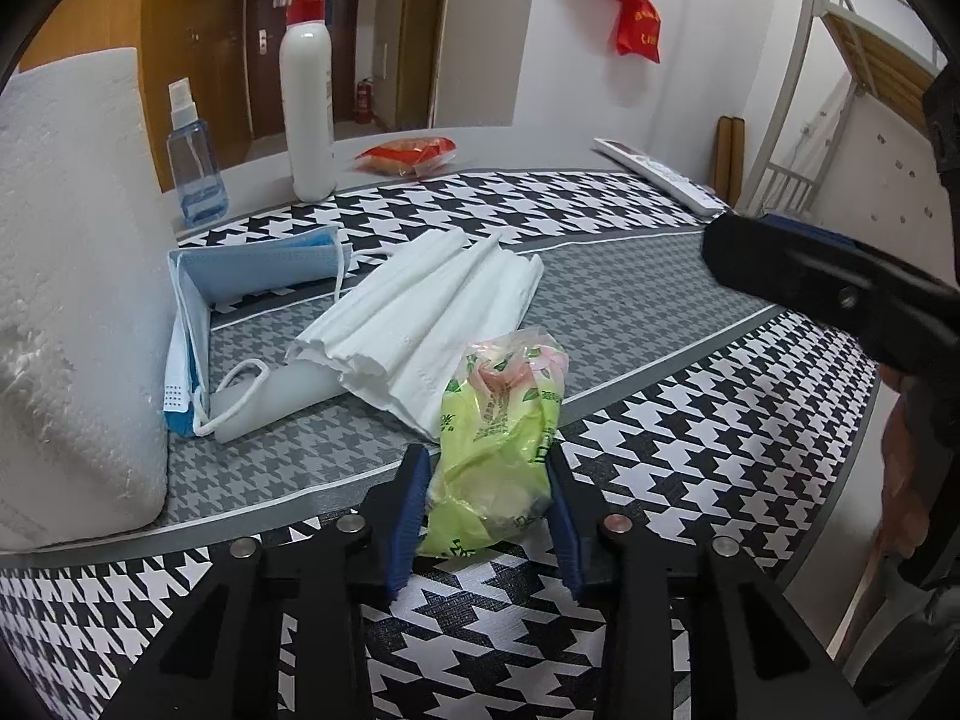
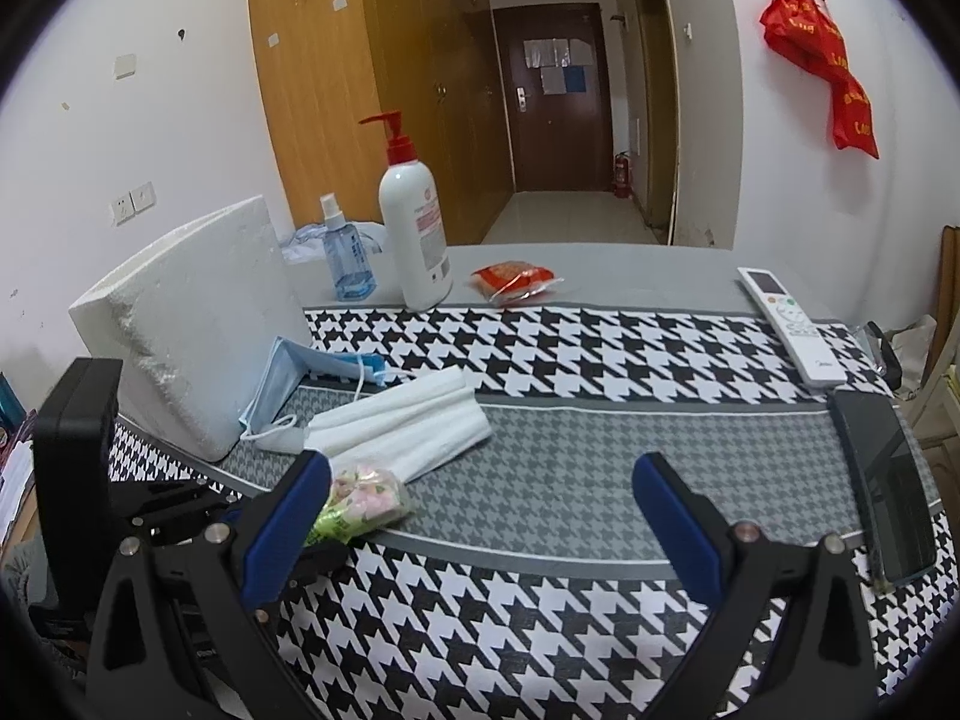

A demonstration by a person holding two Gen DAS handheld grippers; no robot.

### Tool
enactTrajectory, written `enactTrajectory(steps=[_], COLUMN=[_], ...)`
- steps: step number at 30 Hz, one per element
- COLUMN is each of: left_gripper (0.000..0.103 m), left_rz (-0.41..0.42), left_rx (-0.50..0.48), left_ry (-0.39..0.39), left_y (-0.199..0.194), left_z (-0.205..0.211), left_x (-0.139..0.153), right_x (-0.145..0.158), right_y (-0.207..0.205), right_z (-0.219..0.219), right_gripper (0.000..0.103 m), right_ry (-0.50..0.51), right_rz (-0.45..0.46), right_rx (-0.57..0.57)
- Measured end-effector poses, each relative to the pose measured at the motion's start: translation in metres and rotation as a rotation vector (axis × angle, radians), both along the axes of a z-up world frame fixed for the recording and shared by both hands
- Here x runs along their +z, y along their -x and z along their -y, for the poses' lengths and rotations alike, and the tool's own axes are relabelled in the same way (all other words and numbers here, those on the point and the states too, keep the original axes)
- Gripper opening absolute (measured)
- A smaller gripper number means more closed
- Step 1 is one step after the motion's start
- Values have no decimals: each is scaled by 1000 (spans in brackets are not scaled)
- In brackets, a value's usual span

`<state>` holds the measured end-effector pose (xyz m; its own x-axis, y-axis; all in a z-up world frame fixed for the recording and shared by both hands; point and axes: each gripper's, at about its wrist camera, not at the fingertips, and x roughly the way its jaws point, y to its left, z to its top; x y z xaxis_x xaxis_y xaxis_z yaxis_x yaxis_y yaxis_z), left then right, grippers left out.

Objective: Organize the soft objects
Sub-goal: 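Close the left tool on the green-and-pink wrapped packet, then grasp the folded white cloth with the right tool while the left tool holds the packet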

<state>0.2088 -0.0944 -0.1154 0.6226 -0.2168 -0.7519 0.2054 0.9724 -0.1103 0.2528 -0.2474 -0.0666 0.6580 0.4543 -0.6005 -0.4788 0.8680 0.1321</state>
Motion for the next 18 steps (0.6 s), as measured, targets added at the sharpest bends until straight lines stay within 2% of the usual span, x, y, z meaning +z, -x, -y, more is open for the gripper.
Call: enactTrajectory(steps=[9, 18], left_gripper=[37, 37], left_rz=[33, 54], left_rx=[1, 56], left_ry=[10, -6], left_y=[15, 25], left_z=[-11, -35], left_x=[7, 10], right_x=[-8, -17], right_y=[-6, -9], right_z=[-12, -35], right_gripper=[102, 102], right_ry=[12, 45], right_rz=[-32, -60], right_rx=[16, 49])
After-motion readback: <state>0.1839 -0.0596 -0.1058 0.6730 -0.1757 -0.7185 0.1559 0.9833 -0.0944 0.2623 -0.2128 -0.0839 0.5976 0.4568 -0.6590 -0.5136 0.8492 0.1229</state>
